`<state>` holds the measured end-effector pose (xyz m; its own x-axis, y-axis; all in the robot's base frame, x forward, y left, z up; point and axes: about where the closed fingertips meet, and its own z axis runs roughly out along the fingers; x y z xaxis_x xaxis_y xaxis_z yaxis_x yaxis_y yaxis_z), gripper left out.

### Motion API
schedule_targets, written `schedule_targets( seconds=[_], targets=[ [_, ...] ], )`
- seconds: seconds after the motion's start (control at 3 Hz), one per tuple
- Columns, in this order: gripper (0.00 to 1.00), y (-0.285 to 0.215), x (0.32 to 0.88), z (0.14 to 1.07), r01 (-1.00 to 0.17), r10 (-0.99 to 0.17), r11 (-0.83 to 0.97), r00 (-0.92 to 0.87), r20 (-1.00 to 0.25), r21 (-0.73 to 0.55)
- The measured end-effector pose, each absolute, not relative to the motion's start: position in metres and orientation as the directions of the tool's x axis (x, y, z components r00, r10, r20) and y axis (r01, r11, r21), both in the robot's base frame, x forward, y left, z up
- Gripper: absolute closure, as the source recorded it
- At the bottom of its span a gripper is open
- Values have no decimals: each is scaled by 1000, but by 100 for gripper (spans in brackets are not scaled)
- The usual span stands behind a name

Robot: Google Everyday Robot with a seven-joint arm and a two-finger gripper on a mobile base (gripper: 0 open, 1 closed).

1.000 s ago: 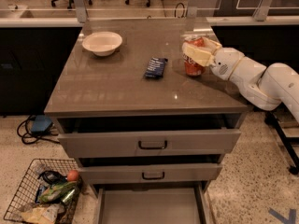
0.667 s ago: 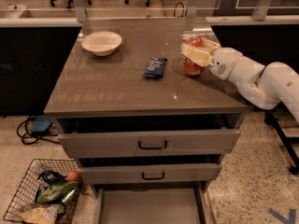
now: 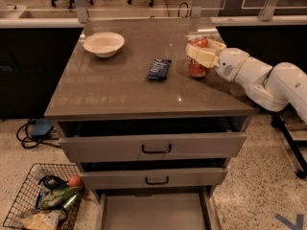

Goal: Pick coke can from bottom drawer and place on counter

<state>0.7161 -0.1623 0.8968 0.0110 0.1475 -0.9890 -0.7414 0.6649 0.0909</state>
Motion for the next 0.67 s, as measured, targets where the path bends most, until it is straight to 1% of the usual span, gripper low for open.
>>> schedule_targets(
  seconds=[0.67],
  targets=[
    [12,-162,716,897,-742,148,665,11,-989,91]
  ],
)
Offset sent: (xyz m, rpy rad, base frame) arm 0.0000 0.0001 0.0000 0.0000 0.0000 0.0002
